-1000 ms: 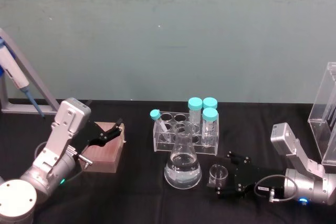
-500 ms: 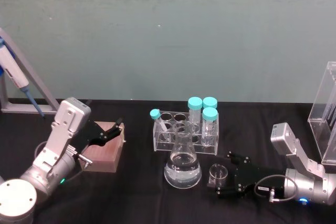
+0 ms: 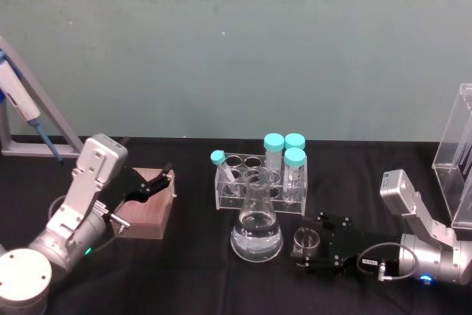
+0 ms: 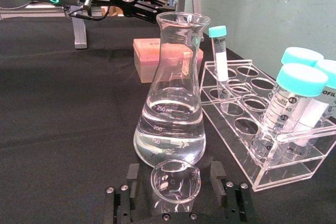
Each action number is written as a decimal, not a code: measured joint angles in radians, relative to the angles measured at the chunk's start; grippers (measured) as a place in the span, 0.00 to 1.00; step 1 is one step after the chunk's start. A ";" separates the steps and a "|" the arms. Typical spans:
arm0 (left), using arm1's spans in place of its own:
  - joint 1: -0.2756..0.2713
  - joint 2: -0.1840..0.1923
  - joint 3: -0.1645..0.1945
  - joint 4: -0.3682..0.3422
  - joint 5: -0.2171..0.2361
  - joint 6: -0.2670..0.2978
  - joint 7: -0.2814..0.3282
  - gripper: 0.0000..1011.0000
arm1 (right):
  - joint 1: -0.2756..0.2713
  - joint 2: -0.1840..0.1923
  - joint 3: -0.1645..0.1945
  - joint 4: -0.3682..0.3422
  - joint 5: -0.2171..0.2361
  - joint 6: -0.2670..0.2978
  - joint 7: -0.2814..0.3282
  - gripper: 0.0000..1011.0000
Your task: Place the experimental apparatus aside using one hand.
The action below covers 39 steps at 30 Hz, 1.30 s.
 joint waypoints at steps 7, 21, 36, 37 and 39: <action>0.000 0.000 0.000 0.000 0.000 0.000 0.000 0.99 | 0.000 0.000 0.000 0.000 0.000 0.000 0.000 0.67; 0.000 0.000 0.000 0.000 0.000 0.000 0.000 0.99 | 0.000 0.000 0.000 0.000 0.002 0.000 0.000 0.50; 0.000 0.000 0.000 0.000 0.000 0.000 0.000 0.99 | -0.032 0.027 0.006 -0.070 -0.012 -0.011 -0.035 0.50; 0.000 0.000 0.000 0.000 0.000 0.000 0.000 0.99 | -0.037 0.031 0.008 -0.083 -0.012 -0.010 -0.043 0.50; 0.000 0.000 0.000 0.000 0.000 0.000 0.000 0.99 | -0.052 0.041 0.014 -0.116 -0.012 -0.002 -0.066 0.50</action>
